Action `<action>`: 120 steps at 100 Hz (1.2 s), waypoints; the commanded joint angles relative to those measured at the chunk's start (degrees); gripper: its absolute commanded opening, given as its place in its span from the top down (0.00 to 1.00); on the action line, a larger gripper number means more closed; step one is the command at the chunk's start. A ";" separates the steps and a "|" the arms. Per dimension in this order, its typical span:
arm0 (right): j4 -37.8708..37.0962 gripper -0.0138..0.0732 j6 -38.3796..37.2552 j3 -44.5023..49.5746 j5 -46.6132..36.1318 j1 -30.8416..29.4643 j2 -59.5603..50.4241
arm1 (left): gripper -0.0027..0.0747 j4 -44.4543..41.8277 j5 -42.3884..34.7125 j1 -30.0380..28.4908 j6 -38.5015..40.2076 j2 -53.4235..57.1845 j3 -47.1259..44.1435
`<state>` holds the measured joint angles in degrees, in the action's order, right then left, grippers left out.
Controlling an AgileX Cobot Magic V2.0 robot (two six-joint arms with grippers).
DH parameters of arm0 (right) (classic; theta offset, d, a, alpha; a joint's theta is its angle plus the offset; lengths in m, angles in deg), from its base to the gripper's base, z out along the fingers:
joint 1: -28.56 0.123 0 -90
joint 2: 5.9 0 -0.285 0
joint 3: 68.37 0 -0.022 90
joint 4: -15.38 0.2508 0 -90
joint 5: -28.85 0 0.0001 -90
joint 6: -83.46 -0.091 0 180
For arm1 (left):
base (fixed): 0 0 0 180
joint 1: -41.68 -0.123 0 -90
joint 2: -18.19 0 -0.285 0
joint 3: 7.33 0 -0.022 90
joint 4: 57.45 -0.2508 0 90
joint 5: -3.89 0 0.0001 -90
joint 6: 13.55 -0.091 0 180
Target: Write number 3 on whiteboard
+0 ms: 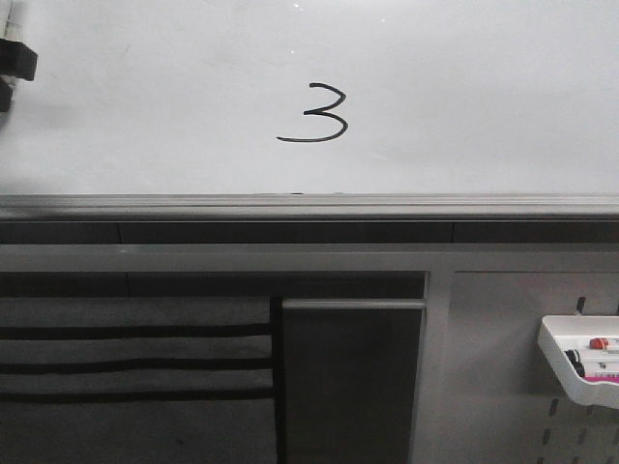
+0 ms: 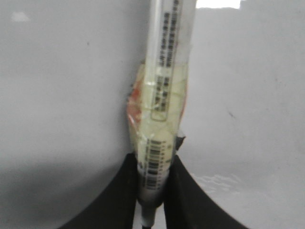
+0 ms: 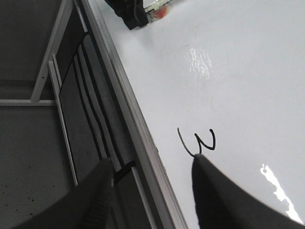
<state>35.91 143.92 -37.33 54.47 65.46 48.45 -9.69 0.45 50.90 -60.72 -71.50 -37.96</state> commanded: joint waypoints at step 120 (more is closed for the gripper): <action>0.98 0.46 0.04 -1.51 -3.96 -0.18 -0.43 | 0.99 1.84 5.74 -0.06 0.92 2.49 1.51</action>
<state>36.03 143.92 -37.33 54.47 65.46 48.45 -8.70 8.54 50.90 -60.51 -71.01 -37.96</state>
